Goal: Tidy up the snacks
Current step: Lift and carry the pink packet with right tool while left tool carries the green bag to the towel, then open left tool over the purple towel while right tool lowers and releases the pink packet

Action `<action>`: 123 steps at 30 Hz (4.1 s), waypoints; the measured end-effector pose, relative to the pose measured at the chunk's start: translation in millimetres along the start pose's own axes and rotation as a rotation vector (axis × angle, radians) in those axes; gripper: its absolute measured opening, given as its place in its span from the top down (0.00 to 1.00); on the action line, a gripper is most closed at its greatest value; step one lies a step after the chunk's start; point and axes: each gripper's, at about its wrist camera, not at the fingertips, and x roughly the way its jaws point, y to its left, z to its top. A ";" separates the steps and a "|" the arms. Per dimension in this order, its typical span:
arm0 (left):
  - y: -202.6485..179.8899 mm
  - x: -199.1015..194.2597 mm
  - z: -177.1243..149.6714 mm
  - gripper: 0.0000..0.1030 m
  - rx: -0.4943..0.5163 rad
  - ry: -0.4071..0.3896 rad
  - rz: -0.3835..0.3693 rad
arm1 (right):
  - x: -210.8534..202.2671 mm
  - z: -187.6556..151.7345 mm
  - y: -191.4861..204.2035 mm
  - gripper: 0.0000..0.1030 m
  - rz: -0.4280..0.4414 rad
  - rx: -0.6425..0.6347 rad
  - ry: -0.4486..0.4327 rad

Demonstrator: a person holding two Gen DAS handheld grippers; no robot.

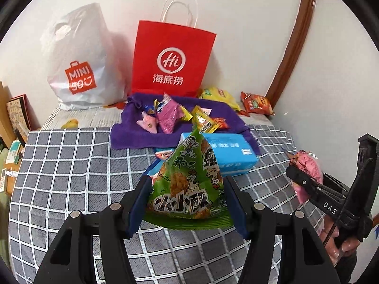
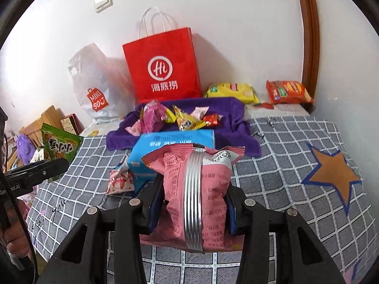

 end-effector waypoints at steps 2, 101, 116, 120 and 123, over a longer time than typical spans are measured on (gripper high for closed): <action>-4.5 -2.7 4.8 0.42 0.006 -0.007 -0.004 | -4.3 4.4 -0.8 0.57 -0.004 -0.005 -0.012; 64.4 220.8 142.5 0.42 -0.022 0.281 0.028 | 250.7 147.7 -15.1 0.57 0.014 -0.101 0.273; 60.9 236.3 135.3 0.42 -0.024 0.320 0.025 | 247.9 148.2 -15.7 0.57 0.009 -0.101 0.268; 62.1 236.0 135.1 0.42 -0.025 0.323 0.024 | 242.0 150.1 -13.6 0.57 0.011 -0.108 0.252; 62.6 237.7 134.7 0.42 -0.026 0.327 0.023 | 239.1 151.0 -11.6 0.57 0.008 -0.115 0.246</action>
